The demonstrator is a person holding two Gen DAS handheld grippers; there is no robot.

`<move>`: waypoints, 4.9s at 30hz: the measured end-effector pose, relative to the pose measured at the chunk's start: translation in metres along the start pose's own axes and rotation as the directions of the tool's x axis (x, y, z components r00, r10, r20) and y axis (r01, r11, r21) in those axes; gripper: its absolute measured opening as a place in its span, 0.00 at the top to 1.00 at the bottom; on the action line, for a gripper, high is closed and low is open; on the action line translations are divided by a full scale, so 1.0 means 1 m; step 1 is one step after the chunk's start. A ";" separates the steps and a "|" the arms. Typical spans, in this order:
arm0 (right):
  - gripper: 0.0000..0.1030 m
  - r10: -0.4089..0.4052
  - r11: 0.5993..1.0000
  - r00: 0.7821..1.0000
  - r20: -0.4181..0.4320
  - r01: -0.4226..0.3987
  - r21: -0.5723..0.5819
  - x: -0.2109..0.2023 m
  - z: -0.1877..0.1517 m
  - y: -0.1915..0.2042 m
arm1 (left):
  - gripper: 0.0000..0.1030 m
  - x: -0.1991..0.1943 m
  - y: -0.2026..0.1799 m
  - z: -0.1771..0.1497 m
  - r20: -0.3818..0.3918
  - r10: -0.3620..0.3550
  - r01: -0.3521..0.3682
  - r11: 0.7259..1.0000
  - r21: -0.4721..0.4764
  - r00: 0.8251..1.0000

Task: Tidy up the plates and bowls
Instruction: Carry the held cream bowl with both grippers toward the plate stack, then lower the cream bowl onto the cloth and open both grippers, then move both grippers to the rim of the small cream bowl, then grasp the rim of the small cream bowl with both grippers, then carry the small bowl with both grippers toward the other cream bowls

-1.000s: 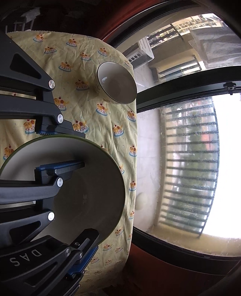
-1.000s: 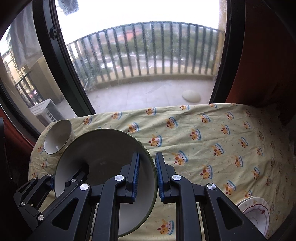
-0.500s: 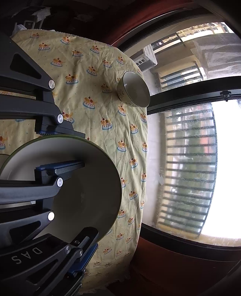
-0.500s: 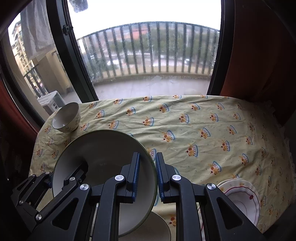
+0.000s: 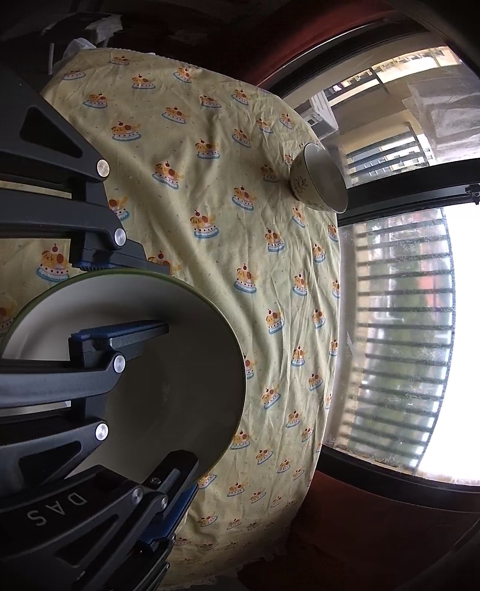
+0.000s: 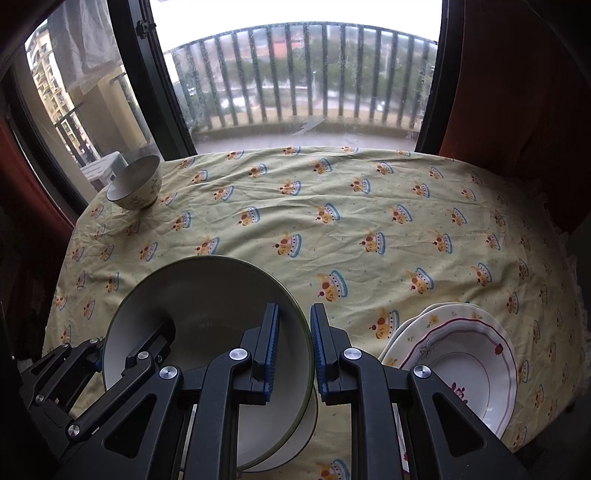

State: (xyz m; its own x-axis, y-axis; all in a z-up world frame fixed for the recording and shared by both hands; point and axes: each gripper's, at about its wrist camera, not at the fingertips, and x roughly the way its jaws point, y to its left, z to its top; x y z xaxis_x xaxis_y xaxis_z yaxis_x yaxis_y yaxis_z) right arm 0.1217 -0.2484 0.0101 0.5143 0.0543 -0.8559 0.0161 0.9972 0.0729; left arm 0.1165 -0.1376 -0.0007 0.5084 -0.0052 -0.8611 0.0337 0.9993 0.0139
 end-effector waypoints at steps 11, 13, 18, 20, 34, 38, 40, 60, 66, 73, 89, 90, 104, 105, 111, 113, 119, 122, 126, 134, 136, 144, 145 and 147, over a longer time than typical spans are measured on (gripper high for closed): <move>0.80 -0.006 1.000 0.996 -0.089 0.007 0.004 0.026 -0.020 -0.002 | 0.80 0.024 -0.002 -0.019 -0.072 0.003 -0.001 1.000 0.029 0.997; 0.80 -0.008 1.000 0.994 -0.106 0.009 0.009 0.031 -0.023 -0.003 | 0.80 0.030 -0.002 -0.021 -0.093 -0.001 0.004 0.999 0.032 0.996; 0.80 -0.003 0.999 0.988 -0.157 0.008 0.033 0.044 -0.032 -0.008 | 0.80 0.039 -0.006 -0.029 -0.113 0.016 -0.010 0.998 0.060 0.993; 0.80 -0.013 1.000 0.988 -0.153 0.016 0.016 0.044 -0.036 -0.006 | 0.80 0.040 -0.007 -0.033 -0.122 0.018 -0.010 0.997 0.070 0.992; 0.30 0.005 0.999 0.989 -0.150 -0.010 -0.032 0.026 -0.043 -0.012 | 0.27 0.025 -0.002 -0.046 -0.156 -0.026 0.027 1.000 0.002 0.987; 0.29 0.027 0.999 0.987 -0.160 -0.034 -0.042 0.017 -0.047 -0.013 | 0.23 0.017 0.003 -0.052 -0.162 -0.004 0.001 1.000 -0.013 0.987; 0.29 0.023 0.998 0.988 -0.155 -0.033 -0.061 0.013 -0.048 -0.011 | 0.22 0.012 0.006 -0.054 -0.165 0.004 -0.007 1.000 -0.023 0.986; 0.29 0.013 0.999 0.993 -0.119 -0.017 -0.029 -0.001 -0.013 0.059 | 0.18 0.001 0.078 -0.014 -0.115 -0.034 0.035 0.999 0.011 0.993; 0.29 -0.007 1.000 0.994 -0.110 0.009 0.015 0.007 0.001 0.088 | 0.18 0.011 0.107 0.005 -0.115 -0.045 0.052 0.997 0.057 0.992; 0.29 -0.025 0.999 0.994 -0.107 0.029 0.033 0.022 0.023 0.128 | 0.18 0.027 0.148 0.028 -0.110 -0.052 0.060 0.996 0.072 0.993; 0.29 -0.043 0.996 0.997 -0.061 0.048 0.070 0.075 0.085 0.201 | 0.23 0.075 0.219 0.096 -0.084 -0.058 0.064 0.995 0.070 0.995; 0.29 -0.043 0.996 0.997 -0.062 0.047 0.071 0.079 0.090 0.203 | 0.24 0.079 0.221 0.101 -0.086 -0.064 0.069 0.996 0.064 0.994; 0.29 -0.054 0.995 0.998 -0.029 0.056 0.084 0.127 0.161 0.227 | 0.30 0.125 0.247 0.174 -0.058 -0.086 0.089 0.994 0.058 0.995; 0.30 -0.053 0.995 0.998 -0.031 0.055 0.086 0.131 0.165 0.228 | 0.31 0.129 0.248 0.177 -0.061 -0.087 0.090 0.994 0.055 0.994; 0.35 -0.052 0.996 0.998 -0.040 0.055 0.065 0.157 0.187 0.240 | 0.37 0.152 0.254 0.197 -0.055 -0.062 0.065 0.996 0.068 0.997; 0.39 -0.049 0.996 0.997 -0.053 0.053 0.076 0.167 0.192 0.242 | 0.42 0.162 0.259 0.202 -0.066 -0.066 0.068 0.997 0.039 0.996; 0.50 -0.067 0.994 0.996 -0.057 0.072 0.087 0.191 0.200 0.250 | 0.50 0.189 0.263 0.209 -0.098 -0.054 0.057 0.998 0.027 0.994; 0.54 -0.068 0.993 0.995 -0.068 0.075 0.095 0.202 0.201 0.250 | 0.53 0.199 0.260 0.209 -0.110 -0.049 0.054 0.998 0.045 0.993; 0.64 -0.067 0.992 0.994 -0.088 0.076 0.099 0.216 0.199 0.248 | 0.62 0.206 0.258 0.208 -0.123 -0.045 0.051 0.997 0.051 0.991; 0.80 -0.040 0.993 0.993 -0.114 0.052 0.107 0.238 0.195 0.248 | 0.76 0.211 0.252 0.205 -0.116 -0.060 0.071 0.993 0.090 0.991; 0.85 -0.039 0.993 0.993 -0.111 0.051 0.103 0.241 0.195 0.250 | 0.82 0.211 0.249 0.205 -0.115 -0.068 0.080 0.991 0.103 0.991; 0.86 -0.050 0.995 0.994 -0.097 0.058 0.079 0.235 0.192 0.253 | 0.83 0.207 0.248 0.199 -0.115 -0.056 0.070 0.990 0.122 0.992; 0.87 -0.052 0.995 0.994 -0.097 0.060 0.074 0.233 0.191 0.254 | 0.83 0.206 0.248 0.198 -0.117 -0.057 0.071 0.990 0.122 0.992; 0.87 -0.055 0.996 0.994 -0.098 0.062 0.070 0.229 0.190 0.252 | 0.83 0.203 0.248 0.195 -0.123 -0.060 0.075 0.990 0.120 0.991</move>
State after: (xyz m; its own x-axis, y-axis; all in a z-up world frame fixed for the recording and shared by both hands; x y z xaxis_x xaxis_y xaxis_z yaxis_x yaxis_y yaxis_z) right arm 0.4062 0.0058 -0.0703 0.4264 0.0037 -0.9045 0.1081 0.9926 0.0551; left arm 0.3959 0.1018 -0.0727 0.3956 -0.0608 -0.9164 0.1746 0.9846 0.0101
